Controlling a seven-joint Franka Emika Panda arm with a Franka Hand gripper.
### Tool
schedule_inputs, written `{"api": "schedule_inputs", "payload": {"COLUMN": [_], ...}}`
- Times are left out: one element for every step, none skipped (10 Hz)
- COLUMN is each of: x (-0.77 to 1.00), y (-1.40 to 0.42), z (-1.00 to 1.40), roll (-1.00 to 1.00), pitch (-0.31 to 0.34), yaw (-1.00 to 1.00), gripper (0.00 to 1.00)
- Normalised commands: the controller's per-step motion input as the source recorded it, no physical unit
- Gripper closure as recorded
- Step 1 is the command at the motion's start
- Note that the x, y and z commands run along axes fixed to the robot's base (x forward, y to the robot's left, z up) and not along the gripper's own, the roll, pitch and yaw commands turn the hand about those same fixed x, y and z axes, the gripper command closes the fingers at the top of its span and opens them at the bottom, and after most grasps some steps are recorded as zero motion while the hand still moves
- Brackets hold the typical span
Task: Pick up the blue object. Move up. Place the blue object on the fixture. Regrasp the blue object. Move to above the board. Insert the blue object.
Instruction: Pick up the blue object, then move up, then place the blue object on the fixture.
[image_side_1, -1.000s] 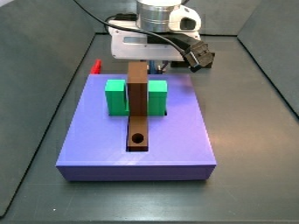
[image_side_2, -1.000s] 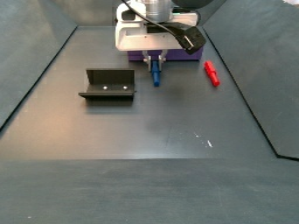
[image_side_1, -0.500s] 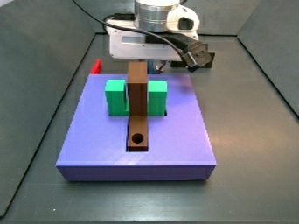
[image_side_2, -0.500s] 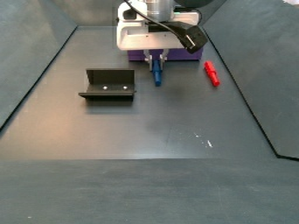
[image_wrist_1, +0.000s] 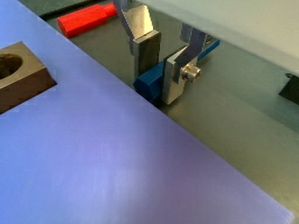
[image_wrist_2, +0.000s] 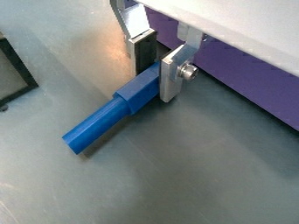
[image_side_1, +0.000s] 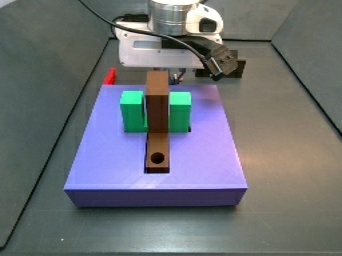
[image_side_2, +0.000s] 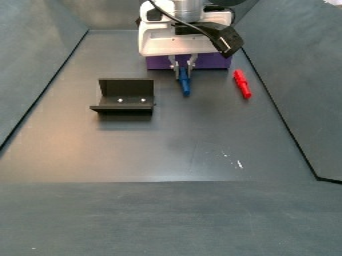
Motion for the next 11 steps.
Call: {"api": "schedule_inputs", "payload": {"x": [0.0,0.0,0.03,-0.02,0.02,0.0,0.04,0.41,0.43,0.39,0.49], "y": [0.0,0.0,0.05,0.05,0.02,0.0,0.09,0.44,0.52,0.43,0.38], "z": [0.0,0.83,0.81,0.65,0.29,0.0,0.1,0.35,0.25,0.27,0.17], "roll": [0.0,0.0,0.0,-0.01,-0.06,0.0,-0.15,-0.74,-0.81,-0.84,-0.83], "pitch": [0.0,0.0,0.017,0.071,0.096,0.0,0.0,-0.157,-0.109,-0.151,-0.143], "yaw": [0.0,0.0,0.04,0.05,0.02,-0.01,-0.24,-0.23,-0.1,-0.19,-0.24], "gripper": [1.0,1.0,1.0,1.0,1.0,1.0,1.0,1.0,1.0,1.0,1.0]}}
